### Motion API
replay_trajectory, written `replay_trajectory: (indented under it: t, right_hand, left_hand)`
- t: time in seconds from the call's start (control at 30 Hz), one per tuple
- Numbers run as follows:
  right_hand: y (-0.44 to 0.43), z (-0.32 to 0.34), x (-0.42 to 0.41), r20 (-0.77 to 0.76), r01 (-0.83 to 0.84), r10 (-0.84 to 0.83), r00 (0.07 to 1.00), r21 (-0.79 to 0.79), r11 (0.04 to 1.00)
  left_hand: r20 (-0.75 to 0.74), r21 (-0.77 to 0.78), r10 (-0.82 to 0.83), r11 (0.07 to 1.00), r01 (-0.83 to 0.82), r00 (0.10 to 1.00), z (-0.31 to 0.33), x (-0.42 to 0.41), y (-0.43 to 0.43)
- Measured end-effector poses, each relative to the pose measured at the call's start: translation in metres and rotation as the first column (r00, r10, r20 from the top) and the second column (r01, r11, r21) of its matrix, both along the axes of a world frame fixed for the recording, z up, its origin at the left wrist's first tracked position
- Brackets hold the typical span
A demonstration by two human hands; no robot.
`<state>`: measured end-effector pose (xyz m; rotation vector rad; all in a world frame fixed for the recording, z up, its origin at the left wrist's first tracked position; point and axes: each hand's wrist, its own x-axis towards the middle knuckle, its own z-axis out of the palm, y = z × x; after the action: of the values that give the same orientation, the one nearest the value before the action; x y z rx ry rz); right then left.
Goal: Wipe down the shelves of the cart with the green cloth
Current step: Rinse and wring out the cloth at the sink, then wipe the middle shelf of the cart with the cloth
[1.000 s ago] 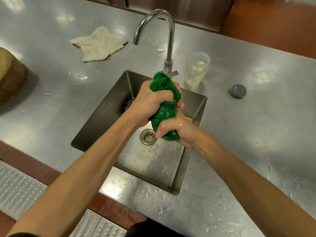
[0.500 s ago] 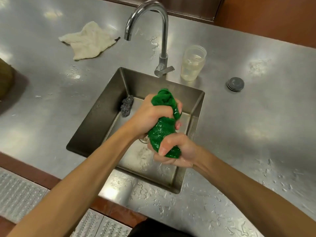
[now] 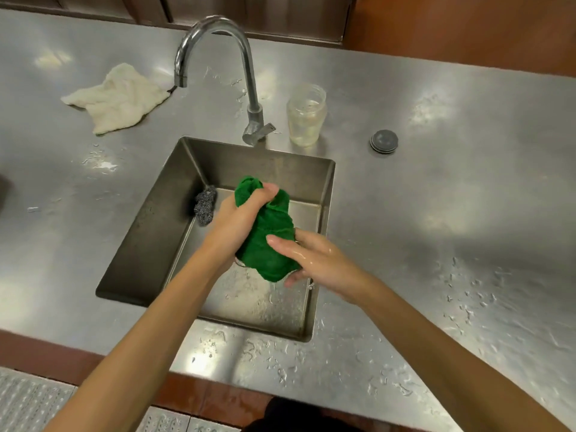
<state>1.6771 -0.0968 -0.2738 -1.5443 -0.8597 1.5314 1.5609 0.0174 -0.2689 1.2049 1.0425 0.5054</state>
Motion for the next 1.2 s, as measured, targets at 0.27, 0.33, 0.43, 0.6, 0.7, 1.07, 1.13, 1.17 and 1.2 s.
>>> replay_trajectory:
  t: [0.27,0.33,0.43,0.6,0.7,1.07,1.13,1.17,1.2]
  right_hand:
    - [-0.096,0.01,0.041,0.009,0.458,-0.458,0.889,0.02,0.889]
    - [-0.127,0.011,0.05,-0.032,0.547,-0.546,0.837,0.046,0.836]
    - [-0.177,0.009,0.061,-0.047,0.639,-0.638,0.769,0.074,0.766]
    - [-0.269,0.005,0.072,-0.042,0.791,-0.791,0.61,0.092,0.605]
    - [-0.329,0.007,0.075,-0.089,0.878,-0.874,0.478,0.095,0.47]
    - [-0.57,0.018,0.049,0.295,0.794,-0.918,0.264,0.473,0.381]
    - [-0.608,0.021,0.047,0.309,0.796,-0.939,0.152,0.524,0.302]
    - [-0.628,0.022,0.045,0.293,0.81,-0.949,0.114,0.526,0.26]
    - [-0.648,0.022,0.043,0.277,0.823,-0.957,0.088,0.521,0.227]
  left_hand:
    - [0.017,0.361,-0.15,0.923,0.134,0.989,0.025,0.038,-0.066]
    - [0.015,0.448,-0.23,0.872,0.199,0.973,0.03,0.05,-0.083]
    - [-0.002,0.502,-0.364,0.805,0.315,0.932,0.041,0.072,-0.118]
    - [-0.02,0.558,-0.583,0.668,0.493,0.812,0.063,0.113,-0.202]
    - [-0.021,0.573,-0.696,0.58,0.579,0.718,0.073,0.137,-0.267]
    - [0.067,0.542,-0.933,0.332,0.772,0.354,0.083,0.201,-0.529]
    - [0.042,0.524,-0.974,0.21,0.825,0.221,0.08,0.208,-0.574]
    - [0.024,0.525,-0.988,0.14,0.839,0.15,0.081,0.21,-0.593]
    - [0.004,0.53,-0.997,0.072,0.845,0.082,0.082,0.213,-0.611]
